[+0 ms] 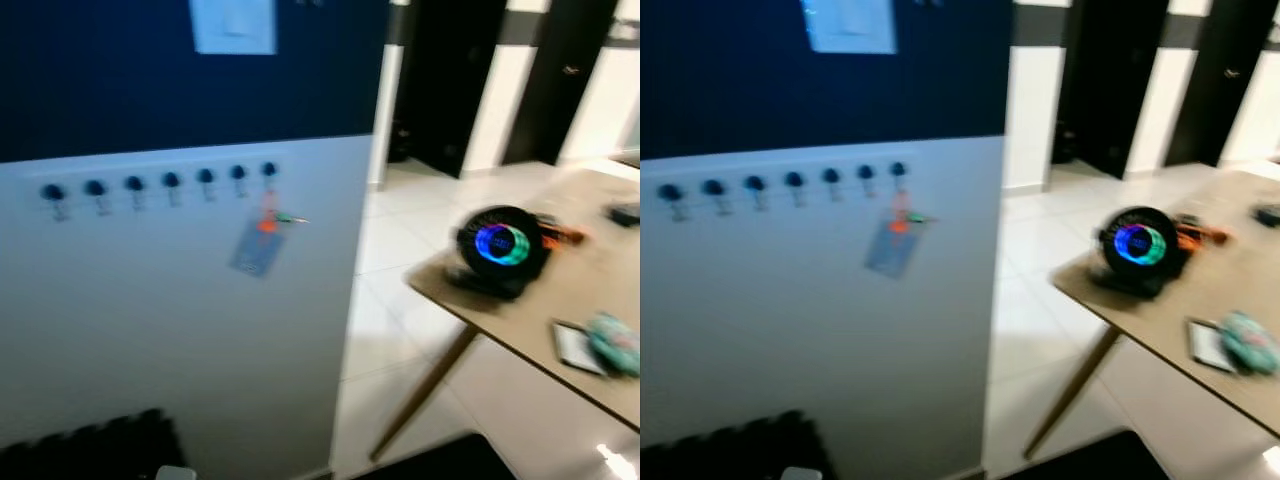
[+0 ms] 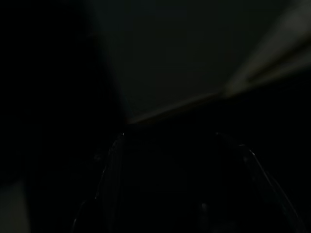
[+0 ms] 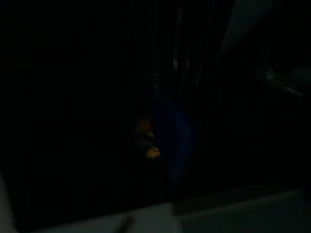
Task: Hang keys on a hook
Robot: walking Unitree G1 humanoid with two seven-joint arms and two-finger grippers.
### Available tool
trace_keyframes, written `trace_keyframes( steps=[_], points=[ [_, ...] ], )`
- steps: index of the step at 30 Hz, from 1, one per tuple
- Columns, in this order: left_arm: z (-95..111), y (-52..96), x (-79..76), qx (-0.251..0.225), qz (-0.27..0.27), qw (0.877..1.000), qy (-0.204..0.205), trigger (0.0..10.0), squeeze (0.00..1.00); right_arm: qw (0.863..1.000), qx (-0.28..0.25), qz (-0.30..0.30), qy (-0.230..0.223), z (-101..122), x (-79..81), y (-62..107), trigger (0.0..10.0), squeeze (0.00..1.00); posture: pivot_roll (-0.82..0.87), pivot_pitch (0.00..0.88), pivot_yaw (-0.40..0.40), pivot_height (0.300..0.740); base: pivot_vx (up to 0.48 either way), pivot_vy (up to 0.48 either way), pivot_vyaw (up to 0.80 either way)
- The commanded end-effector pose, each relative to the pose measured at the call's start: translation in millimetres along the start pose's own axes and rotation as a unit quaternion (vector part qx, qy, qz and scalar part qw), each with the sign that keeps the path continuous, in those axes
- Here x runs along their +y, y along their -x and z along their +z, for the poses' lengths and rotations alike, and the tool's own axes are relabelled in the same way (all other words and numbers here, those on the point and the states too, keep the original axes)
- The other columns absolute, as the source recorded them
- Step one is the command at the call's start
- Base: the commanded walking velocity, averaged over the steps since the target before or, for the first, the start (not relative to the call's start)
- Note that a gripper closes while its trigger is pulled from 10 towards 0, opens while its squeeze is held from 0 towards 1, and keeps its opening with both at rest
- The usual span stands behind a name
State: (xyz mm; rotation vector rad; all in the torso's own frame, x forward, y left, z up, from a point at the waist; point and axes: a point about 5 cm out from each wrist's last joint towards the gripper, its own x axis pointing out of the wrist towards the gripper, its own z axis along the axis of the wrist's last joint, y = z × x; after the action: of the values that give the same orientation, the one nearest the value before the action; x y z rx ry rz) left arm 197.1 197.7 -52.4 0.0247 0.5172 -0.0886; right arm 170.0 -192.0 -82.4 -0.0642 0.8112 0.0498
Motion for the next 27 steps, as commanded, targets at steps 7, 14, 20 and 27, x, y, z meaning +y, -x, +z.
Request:
trace_keyframes(
  steps=[7,14,20,27],
  points=[
    [-9.9,4.4,1.8,0.025,0.004,1.000,0.005,10.0,0.00,1.000,-0.003,0.005,0.002,1.7,1.6,-0.7,10.0,0.00,0.07,0.051,-0.026,0.740,0.000,0.000,0.80],
    [-9.7,3.7,1.6,0.028,0.008,1.000,-0.002,10.0,0.00,1.000,-0.002,0.005,0.003,1.8,1.7,-0.8,10.0,0.00,0.07,0.052,-0.026,0.740,0.000,0.000,0.80],
    [-9.3,3.2,2.6,0.030,0.009,0.999,-0.006,10.0,0.00,1.000,-0.008,0.003,0.001,3.6,2.0,-1.2,10.0,0.00,0.06,0.051,-0.023,0.740,0.000,0.000,0.80],
    [-7.5,2.2,1.5,0.027,0.003,0.999,-0.018,10.0,0.00,1.000,-0.014,-0.004,-0.018,8.1,0.6,-2.7,10.0,0.00,0.07,0.051,-0.027,0.740,0.000,0.000,0.06]
  ],
)
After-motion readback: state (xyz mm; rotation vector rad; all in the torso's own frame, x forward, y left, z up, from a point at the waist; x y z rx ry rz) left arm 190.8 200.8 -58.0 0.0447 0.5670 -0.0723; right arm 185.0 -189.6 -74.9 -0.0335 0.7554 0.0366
